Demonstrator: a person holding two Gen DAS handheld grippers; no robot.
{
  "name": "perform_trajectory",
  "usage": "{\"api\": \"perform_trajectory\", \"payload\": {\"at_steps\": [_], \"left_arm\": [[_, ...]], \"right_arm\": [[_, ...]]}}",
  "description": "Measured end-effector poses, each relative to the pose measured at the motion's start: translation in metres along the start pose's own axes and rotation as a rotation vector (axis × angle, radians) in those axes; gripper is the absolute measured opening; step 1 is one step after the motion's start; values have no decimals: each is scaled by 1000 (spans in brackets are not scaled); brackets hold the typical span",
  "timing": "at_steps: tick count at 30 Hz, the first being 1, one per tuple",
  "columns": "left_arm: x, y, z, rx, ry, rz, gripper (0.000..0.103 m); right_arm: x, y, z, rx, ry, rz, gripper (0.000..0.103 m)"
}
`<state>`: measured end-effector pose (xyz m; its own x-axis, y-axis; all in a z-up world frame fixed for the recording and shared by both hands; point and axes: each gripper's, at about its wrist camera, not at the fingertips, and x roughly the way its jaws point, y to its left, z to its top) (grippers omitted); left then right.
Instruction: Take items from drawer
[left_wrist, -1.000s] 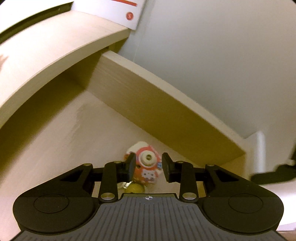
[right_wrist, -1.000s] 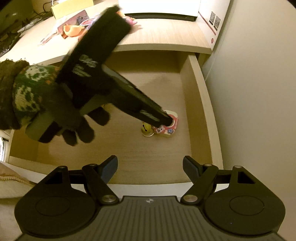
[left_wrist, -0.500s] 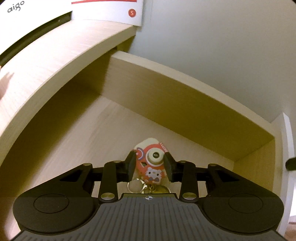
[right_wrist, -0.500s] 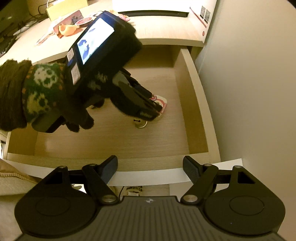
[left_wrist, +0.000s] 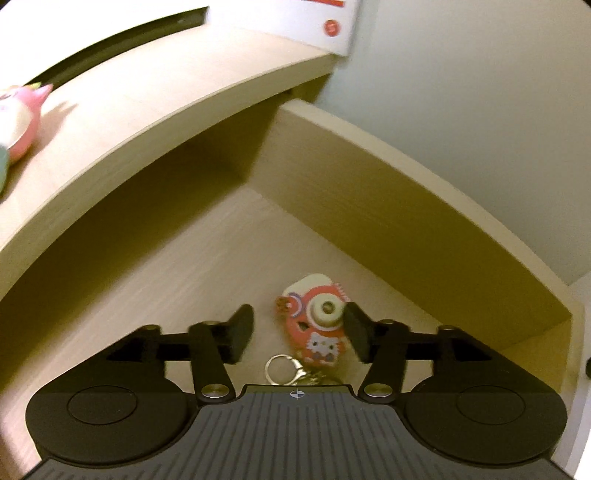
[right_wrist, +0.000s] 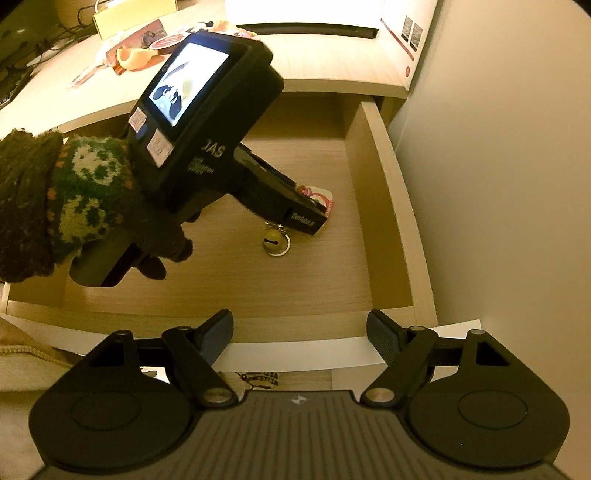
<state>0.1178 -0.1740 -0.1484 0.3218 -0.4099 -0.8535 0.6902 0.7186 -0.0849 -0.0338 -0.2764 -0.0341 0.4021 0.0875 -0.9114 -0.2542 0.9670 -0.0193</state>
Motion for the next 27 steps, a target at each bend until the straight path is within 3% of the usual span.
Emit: {"api": "perform_trajectory", "payload": {"at_steps": [7, 13, 16, 20, 25, 27], "left_arm": [[2, -8, 10, 30, -2, -56, 64], [-5, 2, 10, -22, 19, -156, 64], [1, 8, 9, -98, 34, -255, 48], [2, 10, 11, -117, 73, -290, 47], [-35, 12, 7, -99, 18, -323, 47], [-68, 15, 3, -109, -15, -325, 47]], "right_arm": [[4, 7, -1, -27, 0, 0, 86], [5, 11, -2, -26, 5, 5, 86], [4, 11, -2, -25, 6, 6, 86], [0, 13, -4, -35, -3, -7, 86], [-12, 9, 3, -75, -54, -18, 86], [-18, 9, 8, -114, -74, -11, 86]]}}
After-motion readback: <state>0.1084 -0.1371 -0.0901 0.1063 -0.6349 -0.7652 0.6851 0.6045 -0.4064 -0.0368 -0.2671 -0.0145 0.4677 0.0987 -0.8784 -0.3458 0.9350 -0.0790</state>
